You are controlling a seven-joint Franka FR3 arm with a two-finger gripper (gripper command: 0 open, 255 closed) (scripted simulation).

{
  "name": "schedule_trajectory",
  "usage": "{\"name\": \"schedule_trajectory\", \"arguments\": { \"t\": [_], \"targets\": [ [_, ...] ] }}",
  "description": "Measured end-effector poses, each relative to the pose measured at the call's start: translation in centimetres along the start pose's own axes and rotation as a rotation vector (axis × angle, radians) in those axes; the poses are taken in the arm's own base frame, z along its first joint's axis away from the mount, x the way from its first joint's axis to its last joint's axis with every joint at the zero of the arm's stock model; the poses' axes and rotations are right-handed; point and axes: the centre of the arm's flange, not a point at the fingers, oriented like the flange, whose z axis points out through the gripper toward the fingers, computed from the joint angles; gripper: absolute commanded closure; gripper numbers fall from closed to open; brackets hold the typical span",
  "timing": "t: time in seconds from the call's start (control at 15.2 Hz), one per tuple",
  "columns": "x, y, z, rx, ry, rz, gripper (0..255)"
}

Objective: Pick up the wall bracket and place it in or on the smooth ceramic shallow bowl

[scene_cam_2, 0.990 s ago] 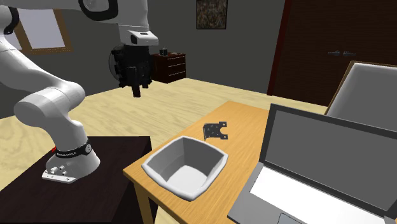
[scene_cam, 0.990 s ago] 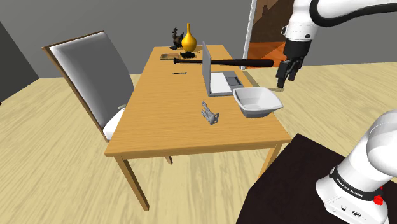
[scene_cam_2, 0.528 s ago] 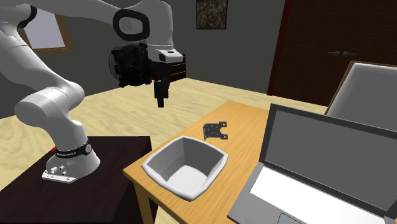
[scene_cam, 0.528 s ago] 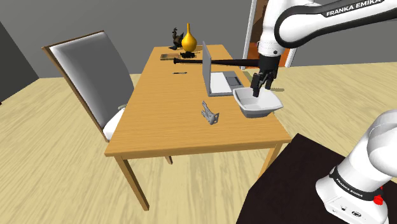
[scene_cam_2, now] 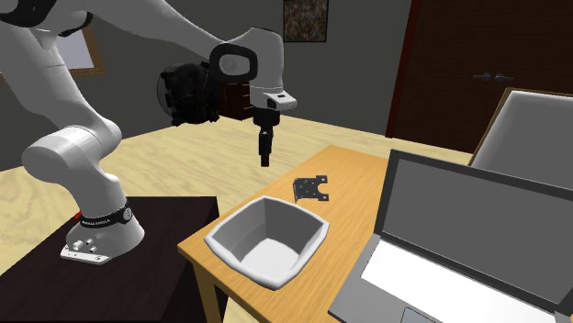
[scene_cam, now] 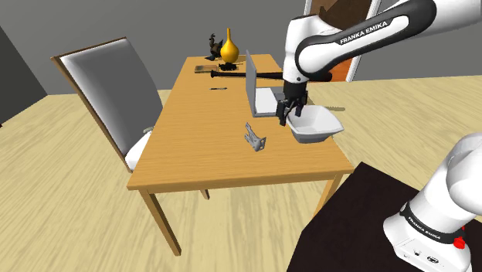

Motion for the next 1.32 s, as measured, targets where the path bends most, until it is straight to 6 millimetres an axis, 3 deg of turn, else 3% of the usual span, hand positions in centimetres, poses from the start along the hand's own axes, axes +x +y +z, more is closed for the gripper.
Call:
{"name": "schedule_trajectory", "arguments": {
  "t": [0.46, 0.73, 1.32],
  "targets": [
    [7.3, -4.0, 4.5, -0.011, 0.009, 0.001, 0],
    [10.2, -5.4, 7.1, -0.015, 0.012, 0.001, 0],
    [10.5, -5.7, 11.0, -0.016, 0.013, 0.001, 0]
  ]
}}
